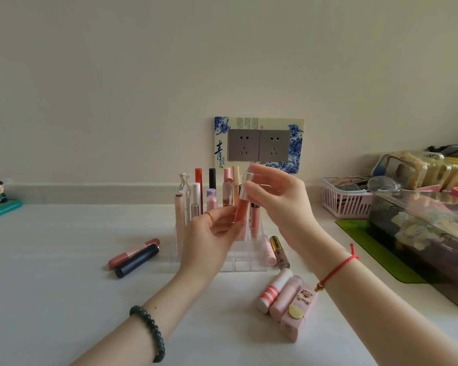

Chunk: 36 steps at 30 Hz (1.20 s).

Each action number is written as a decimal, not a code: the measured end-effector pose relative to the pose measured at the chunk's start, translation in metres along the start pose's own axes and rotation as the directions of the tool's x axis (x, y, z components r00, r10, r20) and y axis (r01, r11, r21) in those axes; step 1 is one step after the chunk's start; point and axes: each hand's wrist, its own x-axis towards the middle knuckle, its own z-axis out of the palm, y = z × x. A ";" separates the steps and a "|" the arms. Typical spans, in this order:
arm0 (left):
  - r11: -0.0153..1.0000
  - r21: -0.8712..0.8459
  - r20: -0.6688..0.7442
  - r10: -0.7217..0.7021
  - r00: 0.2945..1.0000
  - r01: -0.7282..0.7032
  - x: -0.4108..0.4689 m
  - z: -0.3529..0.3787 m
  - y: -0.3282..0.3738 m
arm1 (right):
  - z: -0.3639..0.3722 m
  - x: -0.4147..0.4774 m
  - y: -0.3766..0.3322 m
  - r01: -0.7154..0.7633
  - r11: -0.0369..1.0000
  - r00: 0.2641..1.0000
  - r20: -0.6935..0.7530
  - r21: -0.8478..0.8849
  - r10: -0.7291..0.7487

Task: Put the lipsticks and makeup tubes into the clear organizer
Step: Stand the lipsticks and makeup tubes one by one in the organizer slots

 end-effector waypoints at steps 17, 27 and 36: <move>1.000 0.030 -0.050 0.003 0.999 -0.001 0.004 -0.004 -0.013 | 0.014 -0.010 0.034 0.019 0.975 0.997 0.074 -0.220 -0.003; 0.997 0.078 -0.076 0.006 0.997 0.000 -0.005 -0.005 -0.023 | 0.025 -0.009 0.052 0.012 0.959 0.999 0.051 -0.282 0.003; 0.993 0.117 -0.064 -0.017 0.998 0.024 -0.009 -0.005 -0.030 | 0.027 -0.014 0.057 -0.028 0.933 0.998 0.044 -0.360 0.047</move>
